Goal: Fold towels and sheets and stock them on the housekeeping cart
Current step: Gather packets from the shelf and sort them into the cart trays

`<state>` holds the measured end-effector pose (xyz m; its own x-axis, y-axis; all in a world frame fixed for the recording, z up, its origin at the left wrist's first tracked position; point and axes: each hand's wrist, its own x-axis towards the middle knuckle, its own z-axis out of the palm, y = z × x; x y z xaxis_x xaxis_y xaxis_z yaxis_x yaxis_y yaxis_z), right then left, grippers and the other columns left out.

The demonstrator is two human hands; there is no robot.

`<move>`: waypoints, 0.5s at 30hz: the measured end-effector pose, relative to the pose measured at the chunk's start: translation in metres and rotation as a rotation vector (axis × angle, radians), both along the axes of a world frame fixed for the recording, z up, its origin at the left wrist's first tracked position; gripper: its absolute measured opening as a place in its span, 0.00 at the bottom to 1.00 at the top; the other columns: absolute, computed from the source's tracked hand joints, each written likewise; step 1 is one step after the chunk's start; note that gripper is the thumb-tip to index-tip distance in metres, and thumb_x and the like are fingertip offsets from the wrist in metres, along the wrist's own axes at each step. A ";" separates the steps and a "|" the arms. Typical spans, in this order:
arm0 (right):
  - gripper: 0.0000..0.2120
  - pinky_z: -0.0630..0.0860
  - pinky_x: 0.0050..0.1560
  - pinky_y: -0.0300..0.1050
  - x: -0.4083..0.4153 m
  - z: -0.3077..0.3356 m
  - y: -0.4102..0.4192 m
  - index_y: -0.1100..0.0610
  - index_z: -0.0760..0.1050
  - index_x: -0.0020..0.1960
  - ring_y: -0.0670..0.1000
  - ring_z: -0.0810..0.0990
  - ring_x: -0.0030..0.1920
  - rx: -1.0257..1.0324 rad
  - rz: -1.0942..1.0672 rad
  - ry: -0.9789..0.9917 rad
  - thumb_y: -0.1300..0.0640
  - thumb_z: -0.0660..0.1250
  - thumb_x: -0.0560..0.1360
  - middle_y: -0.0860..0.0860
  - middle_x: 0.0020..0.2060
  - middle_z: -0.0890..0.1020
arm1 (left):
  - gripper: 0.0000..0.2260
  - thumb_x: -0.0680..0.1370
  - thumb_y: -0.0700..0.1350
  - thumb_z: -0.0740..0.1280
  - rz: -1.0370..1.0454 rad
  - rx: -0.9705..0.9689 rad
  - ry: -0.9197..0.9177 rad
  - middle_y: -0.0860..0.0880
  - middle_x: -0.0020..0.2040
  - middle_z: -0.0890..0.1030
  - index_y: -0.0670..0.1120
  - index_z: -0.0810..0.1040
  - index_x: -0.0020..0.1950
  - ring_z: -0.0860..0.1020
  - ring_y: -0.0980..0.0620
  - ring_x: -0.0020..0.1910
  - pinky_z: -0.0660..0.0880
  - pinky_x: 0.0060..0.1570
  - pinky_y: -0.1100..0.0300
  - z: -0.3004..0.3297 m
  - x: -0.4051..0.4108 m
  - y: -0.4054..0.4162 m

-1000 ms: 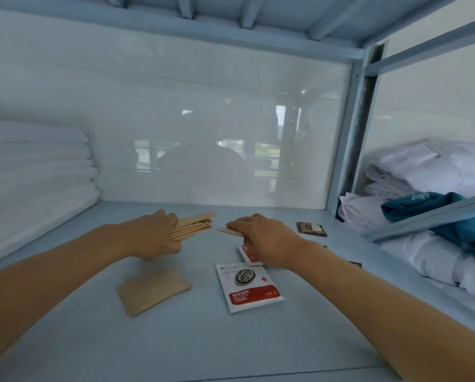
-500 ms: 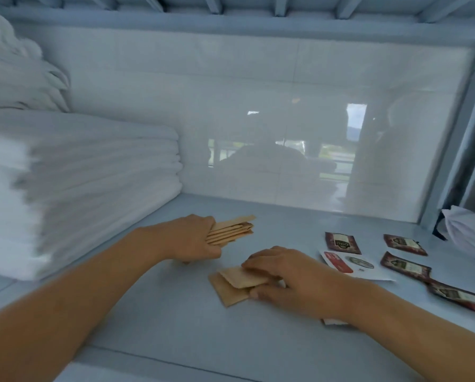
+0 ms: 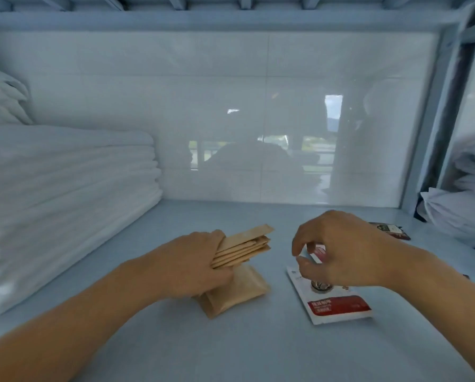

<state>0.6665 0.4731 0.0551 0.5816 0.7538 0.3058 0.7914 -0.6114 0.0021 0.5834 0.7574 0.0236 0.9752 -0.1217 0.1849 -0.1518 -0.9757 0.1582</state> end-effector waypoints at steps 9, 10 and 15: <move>0.31 0.69 0.72 0.50 0.037 -0.009 -0.034 0.43 0.71 0.73 0.46 0.71 0.72 -0.107 -0.159 0.127 0.31 0.63 0.74 0.41 0.72 0.73 | 0.54 0.54 0.88 0.57 -0.014 0.046 0.067 0.68 0.59 0.67 0.68 0.54 0.77 0.69 0.65 0.58 0.70 0.60 0.61 -0.020 0.000 -0.031; 0.33 0.67 0.73 0.50 0.039 -0.008 -0.041 0.43 0.70 0.74 0.46 0.69 0.73 -0.094 -0.168 0.175 0.29 0.63 0.74 0.41 0.74 0.72 | 0.57 0.52 0.89 0.57 -0.013 0.064 0.094 0.67 0.59 0.66 0.67 0.52 0.78 0.68 0.65 0.58 0.68 0.59 0.62 -0.020 0.001 -0.031; 0.52 0.58 0.75 0.52 0.054 -0.016 -0.074 0.36 0.59 0.79 0.47 0.60 0.79 -0.093 -0.283 0.441 0.15 0.64 0.61 0.38 0.80 0.60 | 0.40 0.65 0.82 0.55 -0.039 0.092 0.086 0.65 0.57 0.70 0.68 0.56 0.74 0.72 0.64 0.55 0.70 0.55 0.63 -0.021 0.013 -0.033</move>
